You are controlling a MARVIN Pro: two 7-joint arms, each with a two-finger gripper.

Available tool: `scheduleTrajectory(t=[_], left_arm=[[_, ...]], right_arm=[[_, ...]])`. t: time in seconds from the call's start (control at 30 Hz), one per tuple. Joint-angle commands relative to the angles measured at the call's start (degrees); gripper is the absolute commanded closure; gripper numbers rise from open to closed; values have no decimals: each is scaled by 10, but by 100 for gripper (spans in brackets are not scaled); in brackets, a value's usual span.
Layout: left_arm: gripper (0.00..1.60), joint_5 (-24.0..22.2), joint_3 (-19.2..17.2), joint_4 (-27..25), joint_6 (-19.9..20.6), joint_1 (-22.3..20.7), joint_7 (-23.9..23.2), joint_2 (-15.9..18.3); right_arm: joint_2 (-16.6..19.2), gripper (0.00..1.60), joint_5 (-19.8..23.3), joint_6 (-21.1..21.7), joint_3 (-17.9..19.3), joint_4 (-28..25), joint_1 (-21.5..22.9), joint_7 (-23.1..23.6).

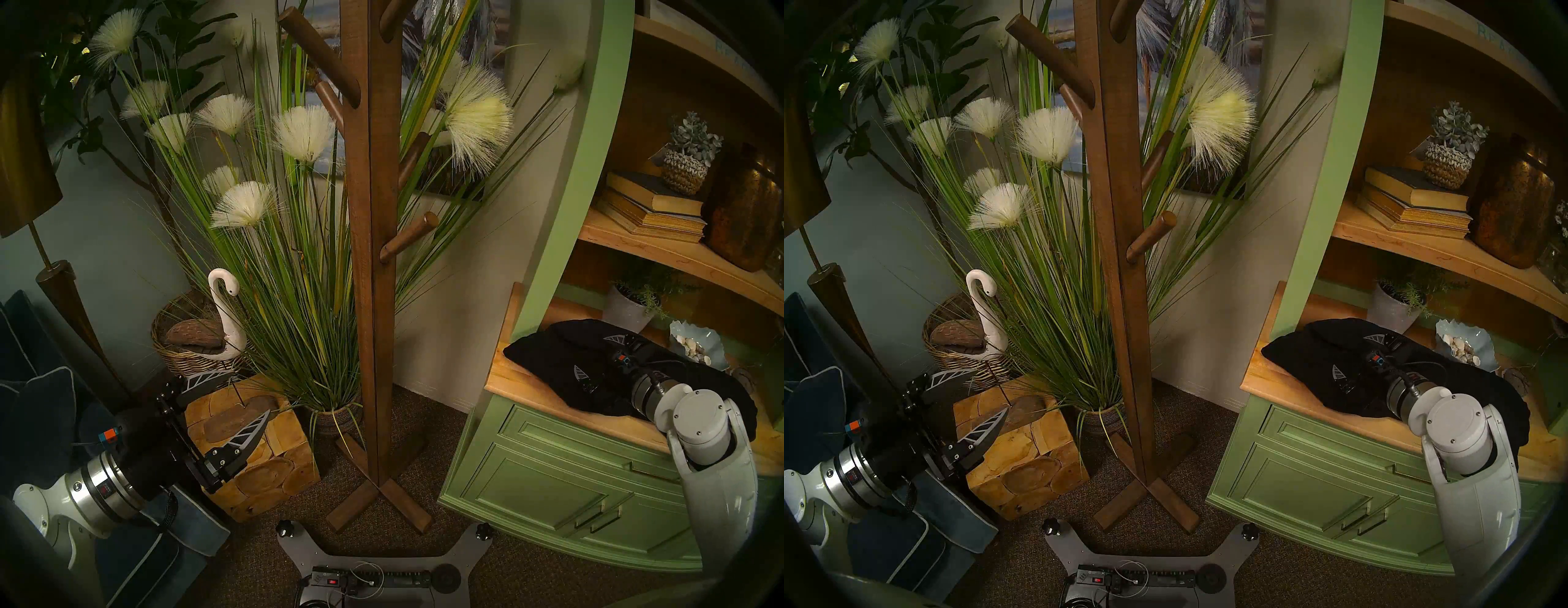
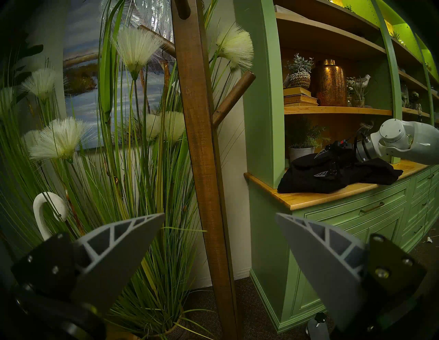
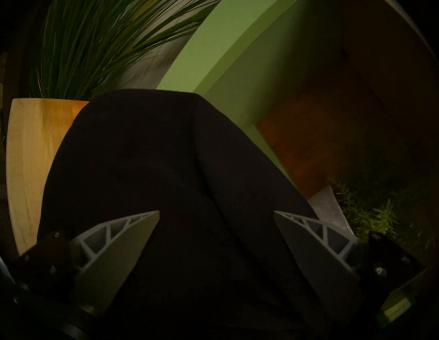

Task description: Pick up jacket and place on coat hanger

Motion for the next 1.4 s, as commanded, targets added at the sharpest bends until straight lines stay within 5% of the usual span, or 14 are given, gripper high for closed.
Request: scheduleTrajectory(t=[0.0, 0.43, 0.73, 0.77, 0.8, 0.83, 1.13, 1.37], left_arm=[[0, -5, -2, -12, 1, -3, 0, 0], [0, -5, -3, -12, 3, -4, -2, -2], [0, -4, -3, -12, 4, -5, -3, -4], [0, -3, -3, -12, 4, -6, -3, -4], [0, -3, -3, -12, 3, -6, -4, -4], [0, -3, -3, -11, 3, -6, -4, -4], [0, -1, -3, -11, 4, -8, -6, -5], [0, 2, -3, -8, 3, -9, -7, -6]], right_arm=[[27, 0, -12, -3, -19, 14, 64, -15], [54, 0, -31, 58, -91, 96, 117, 25], [60, 0, -40, 69, -128, 130, 109, 51], [61, 8, -42, 66, -130, 133, 107, 51], [55, 53, -42, 68, -129, 136, 104, 45], [55, 160, -41, 68, -132, 141, 104, 46], [28, 160, -22, 35, -119, 126, 55, 44], [-18, 160, -21, -2, -147, 98, 35, 35]])
